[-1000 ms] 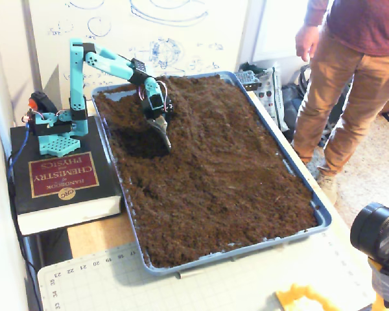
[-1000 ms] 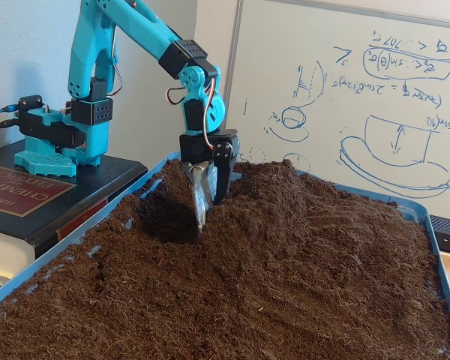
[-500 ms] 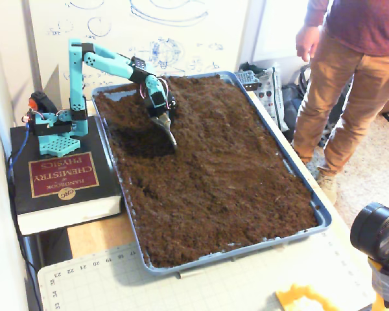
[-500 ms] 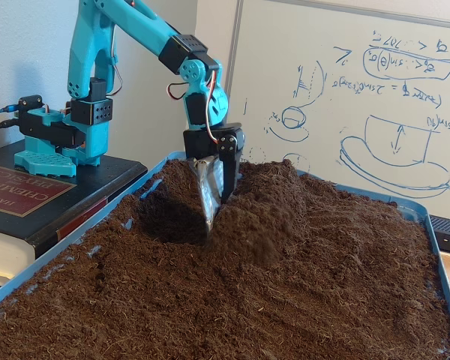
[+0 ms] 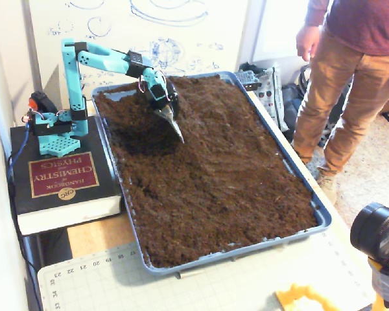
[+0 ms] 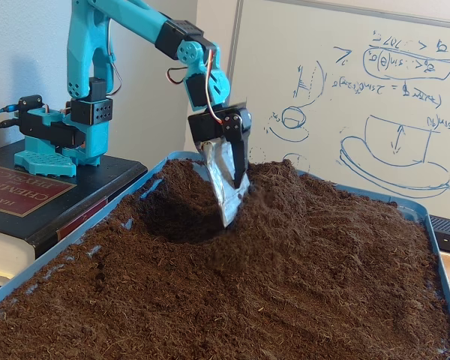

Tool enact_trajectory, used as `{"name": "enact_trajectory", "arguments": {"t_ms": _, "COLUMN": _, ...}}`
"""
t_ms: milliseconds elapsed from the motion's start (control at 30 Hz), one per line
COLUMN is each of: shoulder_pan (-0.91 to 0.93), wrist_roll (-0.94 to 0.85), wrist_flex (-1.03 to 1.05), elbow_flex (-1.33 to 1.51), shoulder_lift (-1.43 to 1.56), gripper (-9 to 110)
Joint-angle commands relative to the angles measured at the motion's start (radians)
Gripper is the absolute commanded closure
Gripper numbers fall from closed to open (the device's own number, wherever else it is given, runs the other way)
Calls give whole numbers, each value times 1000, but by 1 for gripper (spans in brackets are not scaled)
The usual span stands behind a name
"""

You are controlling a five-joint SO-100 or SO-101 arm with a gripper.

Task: Build a berm.

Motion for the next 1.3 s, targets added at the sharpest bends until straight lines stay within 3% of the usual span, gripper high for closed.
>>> {"name": "enact_trajectory", "arguments": {"t_ms": 0, "shoulder_pan": -9, "wrist_roll": 52, "wrist_flex": 60, "elbow_flex": -94, "shoulder_lift": 150, "gripper": 101}}
{"name": "enact_trajectory", "arguments": {"t_ms": 400, "shoulder_pan": -48, "wrist_roll": 46, "wrist_flex": 692, "elbow_flex": -91, "shoulder_lift": 433, "gripper": 101}}
{"name": "enact_trajectory", "arguments": {"t_ms": 533, "shoulder_pan": -37, "wrist_roll": 20, "wrist_flex": 808, "elbow_flex": -54, "shoulder_lift": 511, "gripper": 101}}
{"name": "enact_trajectory", "arguments": {"t_ms": 700, "shoulder_pan": 49, "wrist_roll": -190, "wrist_flex": 739, "elbow_flex": 115, "shoulder_lift": 629, "gripper": 101}}
{"name": "enact_trajectory", "arguments": {"t_ms": 900, "shoulder_pan": 219, "wrist_roll": -417, "wrist_flex": 503, "elbow_flex": 380, "shoulder_lift": 672, "gripper": 101}}
{"name": "enact_trajectory", "arguments": {"t_ms": 1100, "shoulder_pan": 299, "wrist_roll": -456, "wrist_flex": 258, "elbow_flex": 540, "shoulder_lift": 670, "gripper": 101}}
{"name": "enact_trajectory", "arguments": {"t_ms": 1267, "shoulder_pan": 331, "wrist_roll": -460, "wrist_flex": 175, "elbow_flex": 629, "shoulder_lift": 591, "gripper": 101}}
